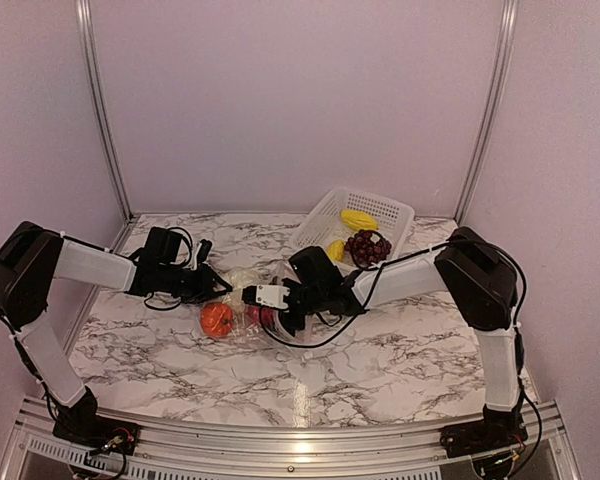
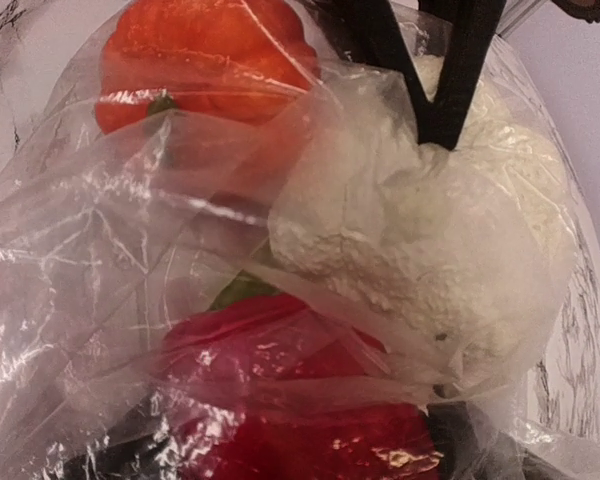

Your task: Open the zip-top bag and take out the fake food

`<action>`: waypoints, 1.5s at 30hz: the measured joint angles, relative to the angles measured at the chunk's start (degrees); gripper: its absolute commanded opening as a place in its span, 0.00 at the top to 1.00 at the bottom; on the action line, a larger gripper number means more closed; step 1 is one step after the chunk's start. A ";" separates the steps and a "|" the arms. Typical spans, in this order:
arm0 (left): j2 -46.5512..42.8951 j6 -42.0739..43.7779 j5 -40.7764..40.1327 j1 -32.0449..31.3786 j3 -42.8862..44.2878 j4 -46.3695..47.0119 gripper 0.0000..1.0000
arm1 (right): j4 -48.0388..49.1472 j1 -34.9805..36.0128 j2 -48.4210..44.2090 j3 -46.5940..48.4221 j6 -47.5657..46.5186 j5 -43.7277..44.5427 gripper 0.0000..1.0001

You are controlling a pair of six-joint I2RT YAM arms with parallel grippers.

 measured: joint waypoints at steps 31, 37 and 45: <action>-2.47 -5.60 1.40 6.19 -6.12 3.02 1.00 | -2.78 -0.90 -20.85 -21.77 6.99 1.49 0.55; -2.62 -6.25 1.03 6.54 -6.45 3.17 1.00 | -1.57 -2.10 -25.53 -23.78 9.33 0.50 0.55; -3.23 -6.47 0.81 8.28 -6.99 3.23 1.00 | -0.94 -6.43 -33.09 -29.40 13.11 -1.18 0.55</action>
